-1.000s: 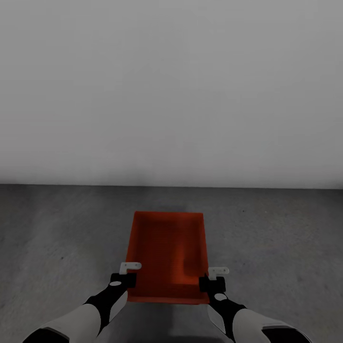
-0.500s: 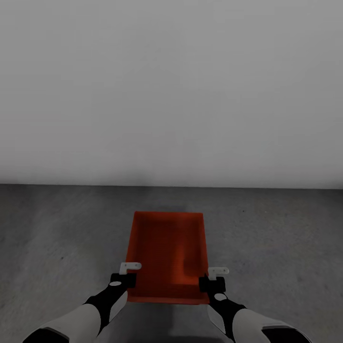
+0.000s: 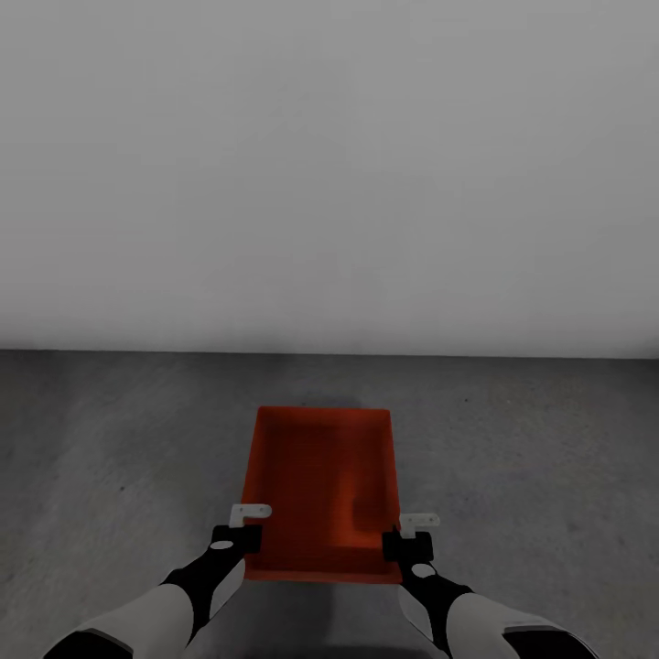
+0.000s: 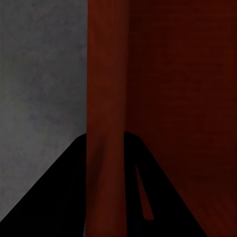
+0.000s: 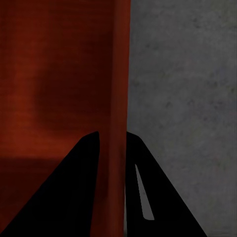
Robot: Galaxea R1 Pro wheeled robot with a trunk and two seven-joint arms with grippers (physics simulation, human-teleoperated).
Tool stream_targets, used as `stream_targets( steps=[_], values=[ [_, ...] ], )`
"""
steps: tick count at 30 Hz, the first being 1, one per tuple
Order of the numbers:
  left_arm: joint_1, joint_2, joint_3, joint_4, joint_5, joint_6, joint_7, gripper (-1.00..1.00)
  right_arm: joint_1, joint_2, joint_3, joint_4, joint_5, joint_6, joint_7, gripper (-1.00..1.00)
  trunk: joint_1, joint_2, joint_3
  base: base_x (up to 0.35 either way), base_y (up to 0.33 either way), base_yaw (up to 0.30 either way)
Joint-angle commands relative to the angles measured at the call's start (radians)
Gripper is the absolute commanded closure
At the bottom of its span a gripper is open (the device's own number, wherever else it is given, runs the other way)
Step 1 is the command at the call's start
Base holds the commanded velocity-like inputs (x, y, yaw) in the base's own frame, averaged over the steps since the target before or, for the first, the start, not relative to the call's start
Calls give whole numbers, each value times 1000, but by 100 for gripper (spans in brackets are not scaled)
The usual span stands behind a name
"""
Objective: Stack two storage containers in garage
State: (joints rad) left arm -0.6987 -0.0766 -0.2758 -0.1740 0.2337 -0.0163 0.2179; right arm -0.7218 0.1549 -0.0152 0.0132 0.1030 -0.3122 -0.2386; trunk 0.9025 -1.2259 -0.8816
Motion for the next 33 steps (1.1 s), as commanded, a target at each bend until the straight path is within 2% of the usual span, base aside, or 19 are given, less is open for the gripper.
stream_targets(
  steps=[1, 33],
  values=[
    [-1, -8, 36, 4, 85, -1, 11, 100, -1, 0, -26, -2, 5, -16, -8, 100, 0, 0, 0, -18, 0, 0],
    [-1, -8, 36, 5, 82, -1, 10, 100, -1, 0, -26, -2, 4, -16, -8, 100, 0, 0, 0, -1, 0, 0]
  ],
)
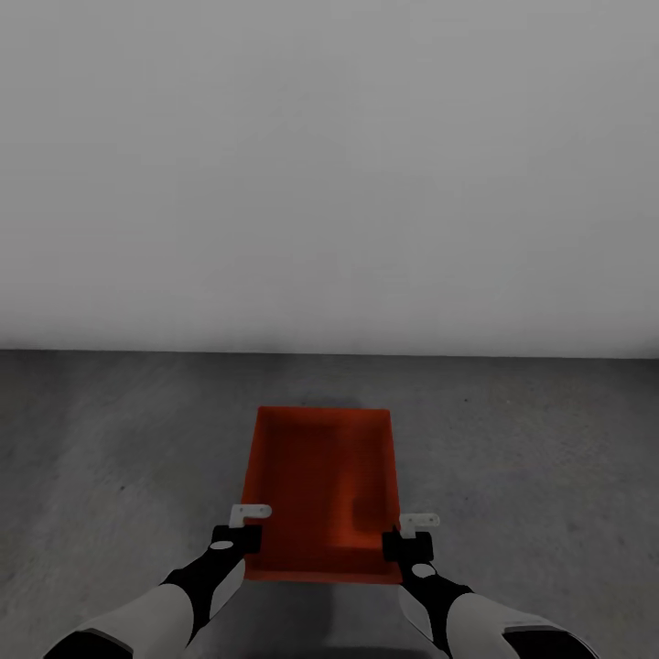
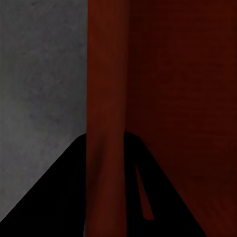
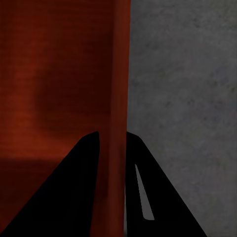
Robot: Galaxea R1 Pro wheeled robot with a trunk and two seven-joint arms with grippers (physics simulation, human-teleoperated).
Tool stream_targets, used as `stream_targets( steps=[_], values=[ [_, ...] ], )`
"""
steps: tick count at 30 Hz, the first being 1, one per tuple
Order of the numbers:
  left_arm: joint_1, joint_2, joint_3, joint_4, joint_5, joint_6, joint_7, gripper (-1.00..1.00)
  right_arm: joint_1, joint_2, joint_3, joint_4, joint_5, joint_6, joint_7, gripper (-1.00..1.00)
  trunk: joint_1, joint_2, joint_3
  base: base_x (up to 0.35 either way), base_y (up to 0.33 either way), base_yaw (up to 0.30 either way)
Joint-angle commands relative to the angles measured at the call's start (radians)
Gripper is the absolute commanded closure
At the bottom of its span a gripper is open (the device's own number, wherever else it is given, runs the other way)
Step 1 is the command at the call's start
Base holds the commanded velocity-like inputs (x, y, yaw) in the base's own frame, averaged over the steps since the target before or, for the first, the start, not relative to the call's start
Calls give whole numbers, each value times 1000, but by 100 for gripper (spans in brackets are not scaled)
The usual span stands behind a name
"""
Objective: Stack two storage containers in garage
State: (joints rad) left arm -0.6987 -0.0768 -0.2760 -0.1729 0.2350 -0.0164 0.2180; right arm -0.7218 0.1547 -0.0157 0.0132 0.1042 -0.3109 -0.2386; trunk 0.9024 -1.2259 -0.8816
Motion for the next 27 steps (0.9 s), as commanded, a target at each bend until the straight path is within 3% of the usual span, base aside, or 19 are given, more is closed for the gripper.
stream_targets(
  steps=[1, 27],
  values=[
    [-1, -8, 36, 4, 81, 0, 10, 100, -1, 0, -26, -2, 3, -17, -8, 100, 0, 0, 0, 0, 0, 0],
    [-1, -9, 35, 3, 80, 0, 11, 100, -1, 0, -26, -3, 3, -17, -8, 100, 0, 0, 0, 0, 36, 0]
  ],
)
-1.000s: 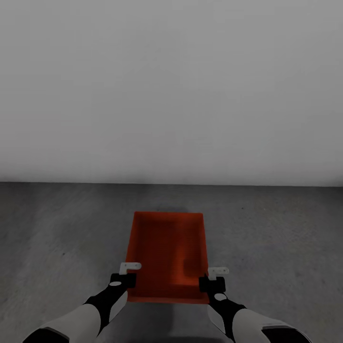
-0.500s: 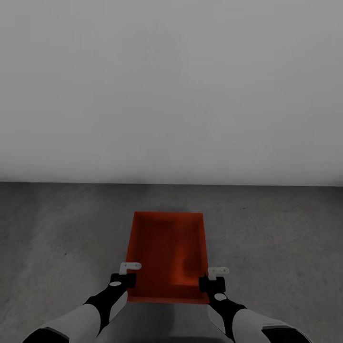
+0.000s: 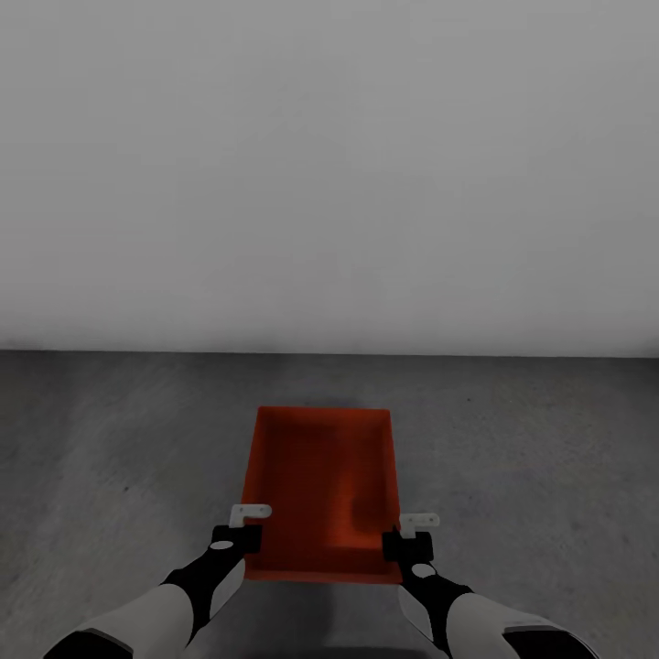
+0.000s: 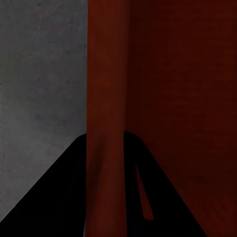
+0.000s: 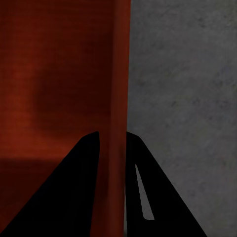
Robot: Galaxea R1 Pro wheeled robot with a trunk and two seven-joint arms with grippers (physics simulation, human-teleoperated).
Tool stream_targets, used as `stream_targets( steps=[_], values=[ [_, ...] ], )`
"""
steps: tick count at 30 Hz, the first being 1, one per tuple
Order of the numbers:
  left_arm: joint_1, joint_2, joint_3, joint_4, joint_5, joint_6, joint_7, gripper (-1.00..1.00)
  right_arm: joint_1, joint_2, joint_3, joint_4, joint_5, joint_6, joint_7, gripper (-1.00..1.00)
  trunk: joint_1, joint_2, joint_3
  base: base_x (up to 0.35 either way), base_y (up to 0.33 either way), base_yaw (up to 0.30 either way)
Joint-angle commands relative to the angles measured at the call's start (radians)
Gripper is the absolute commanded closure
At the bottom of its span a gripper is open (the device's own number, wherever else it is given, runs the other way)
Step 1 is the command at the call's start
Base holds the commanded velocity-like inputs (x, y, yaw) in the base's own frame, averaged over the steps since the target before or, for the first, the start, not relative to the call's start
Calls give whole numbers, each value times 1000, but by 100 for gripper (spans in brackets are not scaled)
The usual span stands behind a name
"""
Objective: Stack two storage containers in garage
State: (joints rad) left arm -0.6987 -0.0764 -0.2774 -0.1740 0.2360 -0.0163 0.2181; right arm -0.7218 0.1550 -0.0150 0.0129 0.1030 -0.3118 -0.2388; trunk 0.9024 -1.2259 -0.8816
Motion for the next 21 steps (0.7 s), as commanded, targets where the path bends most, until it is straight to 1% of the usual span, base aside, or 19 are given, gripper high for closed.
stream_targets(
  steps=[1, 16, 21],
  values=[
    [-1, -9, 37, 4, 79, -1, 10, 100, -1, 0, -26, -2, 4, -16, -8, 100, 0, 0, 0, 0, 3, 0],
    [-1, -9, 37, 4, 82, -1, 10, 100, -1, 0, -26, -2, 4, -17, -8, 100, 0, 0, 0, 0, 0, 0],
    [-1, -9, 37, 4, 82, -1, 10, 100, -1, -1, -26, -2, 4, -17, -8, 100, 19, -35, -16, 0, 0, 0]
  ],
)
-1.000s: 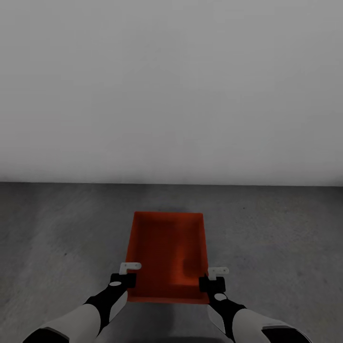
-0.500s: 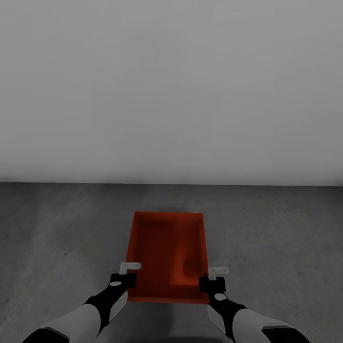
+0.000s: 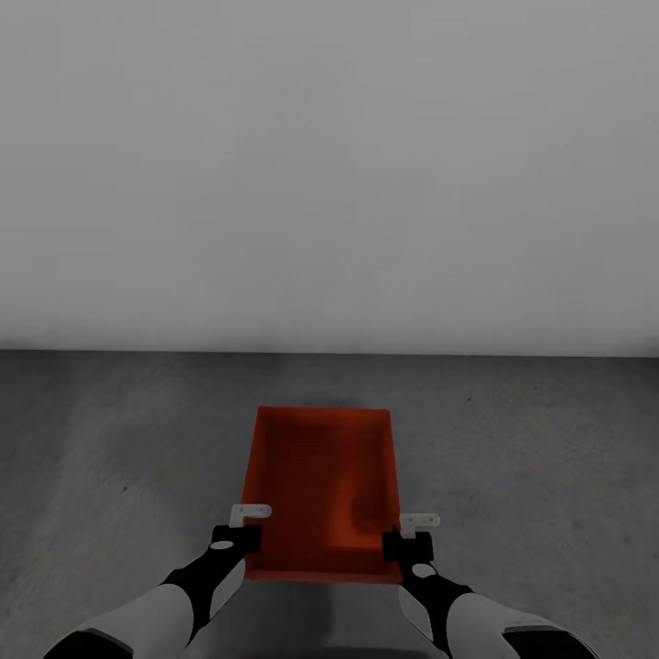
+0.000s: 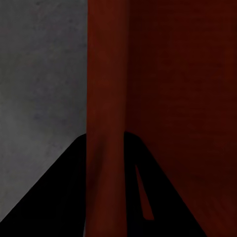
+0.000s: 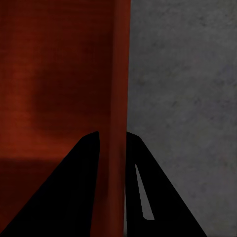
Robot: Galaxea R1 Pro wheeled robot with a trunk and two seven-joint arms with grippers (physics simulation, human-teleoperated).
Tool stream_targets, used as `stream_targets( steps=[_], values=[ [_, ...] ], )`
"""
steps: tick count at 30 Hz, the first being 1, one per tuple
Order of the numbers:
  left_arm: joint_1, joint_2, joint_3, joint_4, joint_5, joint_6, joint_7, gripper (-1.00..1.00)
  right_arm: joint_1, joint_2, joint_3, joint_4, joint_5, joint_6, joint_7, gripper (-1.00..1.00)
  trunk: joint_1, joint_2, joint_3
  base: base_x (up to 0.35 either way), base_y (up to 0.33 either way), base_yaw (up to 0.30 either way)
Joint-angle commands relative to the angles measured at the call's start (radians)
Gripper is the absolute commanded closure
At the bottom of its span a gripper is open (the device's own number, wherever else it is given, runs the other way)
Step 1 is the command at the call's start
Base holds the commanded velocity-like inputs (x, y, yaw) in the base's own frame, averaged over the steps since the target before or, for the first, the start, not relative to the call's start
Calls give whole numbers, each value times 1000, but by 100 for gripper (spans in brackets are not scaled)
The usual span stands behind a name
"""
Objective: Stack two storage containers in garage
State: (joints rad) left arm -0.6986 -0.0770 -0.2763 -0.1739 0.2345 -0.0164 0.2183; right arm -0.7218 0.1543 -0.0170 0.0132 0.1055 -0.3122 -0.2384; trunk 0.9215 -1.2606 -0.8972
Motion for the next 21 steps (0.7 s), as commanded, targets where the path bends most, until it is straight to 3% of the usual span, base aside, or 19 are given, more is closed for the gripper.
stream_targets(
  steps=[1, 9, 21],
  values=[
    [-1, -8, 35, 4, 83, 0, 10, 100, -1, 0, -24, -2, 2, -16, -9, 100, 4, -8, -4, 0, 0, 0],
    [-1, -9, 36, 4, 82, 0, 10, 100, -1, -1, -24, -2, 2, -17, -9, 100, 35, -64, -29, 0, 0, 0],
    [-1, -9, 36, 4, 83, 0, 10, 100, -1, -1, -24, -2, 2, -16, -9, 100, 35, -64, -29, 0, 0, 0]
  ],
)
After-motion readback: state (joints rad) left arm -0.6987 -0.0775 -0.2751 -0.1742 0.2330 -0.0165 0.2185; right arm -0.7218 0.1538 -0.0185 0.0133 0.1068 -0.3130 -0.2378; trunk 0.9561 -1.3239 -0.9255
